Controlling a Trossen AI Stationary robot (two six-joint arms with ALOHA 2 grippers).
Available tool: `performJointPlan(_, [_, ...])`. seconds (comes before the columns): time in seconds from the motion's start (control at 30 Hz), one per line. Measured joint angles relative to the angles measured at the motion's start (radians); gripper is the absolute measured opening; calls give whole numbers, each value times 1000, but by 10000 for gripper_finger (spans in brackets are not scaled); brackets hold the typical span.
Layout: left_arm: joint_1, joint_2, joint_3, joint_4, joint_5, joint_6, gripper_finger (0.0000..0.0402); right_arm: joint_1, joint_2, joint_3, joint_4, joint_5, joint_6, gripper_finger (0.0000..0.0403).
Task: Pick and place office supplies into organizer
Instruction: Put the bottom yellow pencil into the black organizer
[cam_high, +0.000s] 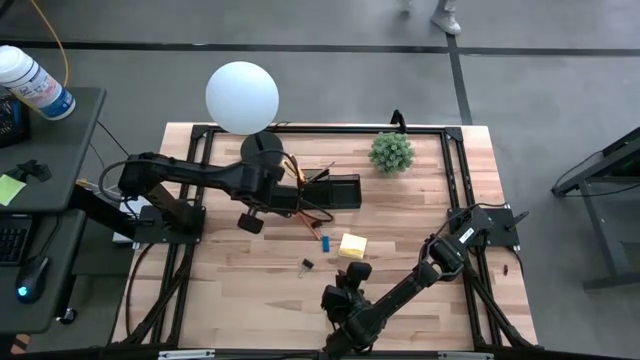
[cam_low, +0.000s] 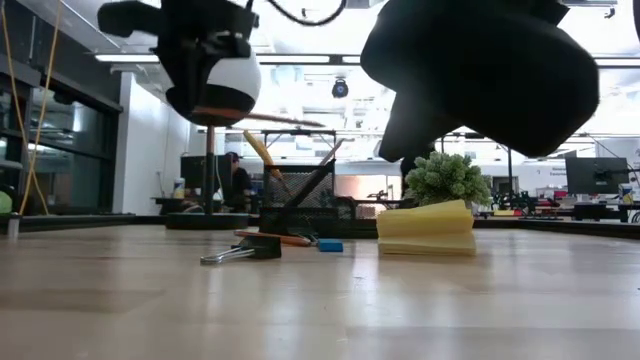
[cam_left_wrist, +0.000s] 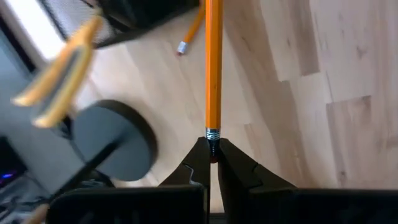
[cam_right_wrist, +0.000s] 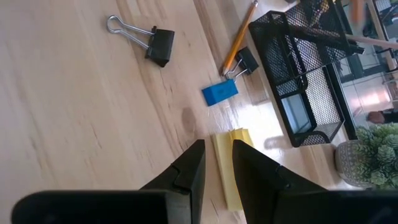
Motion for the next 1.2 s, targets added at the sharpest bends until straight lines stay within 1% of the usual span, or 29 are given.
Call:
performJointPlan(0.27, [-4, 0, 97, -71, -131, 31, 0, 4, 0, 0, 11, 0, 14, 78])
performJointPlan(0.43, [-4, 0, 131, -80, -243, 51, 0, 5, 0, 0, 17, 7, 14, 78])
performJointPlan(0.6, [-4, 17, 133, -81, -424, 115, 0, 5, 0, 0, 18, 13, 13, 78])
performJointPlan(0.8, [-4, 94, 133, -62, -732, 204, 0, 5, 0, 0, 23, 15, 12, 78])
performJointPlan(0.87, [-1, 124, 133, -62, -814, 229, 0, 5, 0, 0, 25, 18, 12, 78])
performJointPlan(1.0, [10, 182, 133, -96, -847, 268, 0, 5, 0, 0, 29, 27, 12, 78])
performJointPlan(1.13, [30, 208, 133, -127, -957, 242, 0, 6, 0, 0, 31, 27, 12, 78])
performJointPlan(1.2, [46, 209, 133, -127, -959, 242, 0, 6, 0, 0, 31, 28, 12, 78])
